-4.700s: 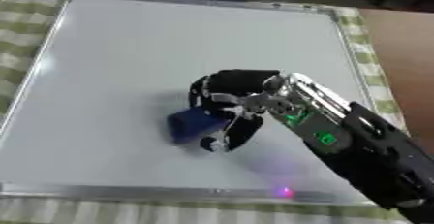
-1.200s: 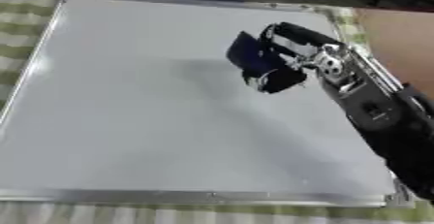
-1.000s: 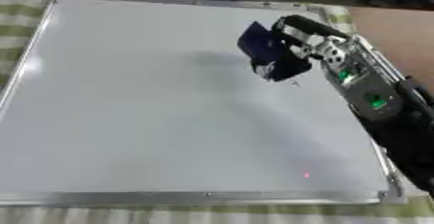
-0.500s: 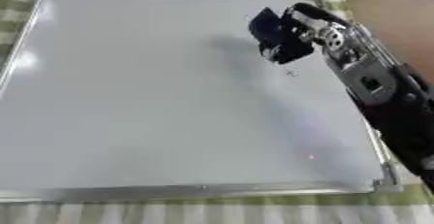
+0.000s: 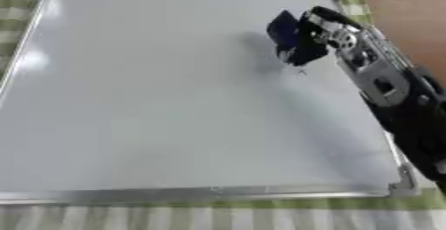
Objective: Wipe the whiteboard clean with a brush.
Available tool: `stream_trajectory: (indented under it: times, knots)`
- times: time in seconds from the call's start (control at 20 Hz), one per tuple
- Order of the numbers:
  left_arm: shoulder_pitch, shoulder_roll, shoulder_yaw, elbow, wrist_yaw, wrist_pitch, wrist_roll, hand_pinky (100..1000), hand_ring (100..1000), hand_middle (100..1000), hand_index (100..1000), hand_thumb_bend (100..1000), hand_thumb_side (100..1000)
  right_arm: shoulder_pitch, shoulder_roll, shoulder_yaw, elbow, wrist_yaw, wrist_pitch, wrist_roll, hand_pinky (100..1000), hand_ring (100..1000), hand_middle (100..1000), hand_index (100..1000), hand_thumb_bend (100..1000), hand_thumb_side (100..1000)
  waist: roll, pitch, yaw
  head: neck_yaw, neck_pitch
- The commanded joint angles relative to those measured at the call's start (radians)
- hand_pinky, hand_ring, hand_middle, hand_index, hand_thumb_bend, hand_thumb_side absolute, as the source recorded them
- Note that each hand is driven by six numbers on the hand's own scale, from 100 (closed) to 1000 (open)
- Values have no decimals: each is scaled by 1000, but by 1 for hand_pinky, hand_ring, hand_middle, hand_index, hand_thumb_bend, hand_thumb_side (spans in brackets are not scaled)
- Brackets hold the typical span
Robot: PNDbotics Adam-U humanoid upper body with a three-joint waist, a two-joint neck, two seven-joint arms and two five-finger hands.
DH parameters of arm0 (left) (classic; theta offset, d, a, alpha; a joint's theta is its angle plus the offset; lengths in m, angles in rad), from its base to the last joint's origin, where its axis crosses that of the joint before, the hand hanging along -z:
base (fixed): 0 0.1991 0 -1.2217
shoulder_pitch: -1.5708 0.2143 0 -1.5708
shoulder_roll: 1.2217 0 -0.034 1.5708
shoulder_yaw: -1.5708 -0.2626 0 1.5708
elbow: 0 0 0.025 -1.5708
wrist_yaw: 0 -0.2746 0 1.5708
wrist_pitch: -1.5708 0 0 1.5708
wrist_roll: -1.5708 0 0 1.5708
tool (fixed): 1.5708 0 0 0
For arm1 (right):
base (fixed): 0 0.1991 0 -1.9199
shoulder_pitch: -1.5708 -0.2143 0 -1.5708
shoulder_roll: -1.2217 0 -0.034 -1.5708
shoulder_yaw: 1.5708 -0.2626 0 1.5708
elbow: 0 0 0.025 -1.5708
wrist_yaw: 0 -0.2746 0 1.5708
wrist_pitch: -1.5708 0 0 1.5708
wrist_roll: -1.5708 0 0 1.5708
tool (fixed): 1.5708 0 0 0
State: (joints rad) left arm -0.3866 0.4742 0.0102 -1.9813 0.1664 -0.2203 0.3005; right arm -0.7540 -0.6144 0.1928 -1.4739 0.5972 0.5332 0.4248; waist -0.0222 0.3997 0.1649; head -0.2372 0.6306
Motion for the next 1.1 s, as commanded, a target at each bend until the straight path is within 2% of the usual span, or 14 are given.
stream_trajectory:
  times: [0.05, 0.55, 1.1]
  knots:
    - [-10, 12, 4, -19, -1, -2, -1, 714, 859, 834, 866, 273, 1000, -1, -28, -10, -9, 18, 12, -2, 656, 677, 265, 125, 100, 161, 6, -23, -2, 10, -5]
    - [-7, 13, 6, -19, -2, -4, 1, 713, 859, 834, 866, 273, 1000, 53, -51, -10, -41, 58, 17, 16, 657, 679, 279, 160, 100, 168, 8, -28, -12, 17, -14]
    - [-8, 16, 7, -19, -2, -5, 4, 713, 860, 835, 866, 275, 1000, 119, -76, -22, -122, 40, 15, 60, 651, 676, 303, 235, 100, 184, 6, -28, -20, 17, -15]
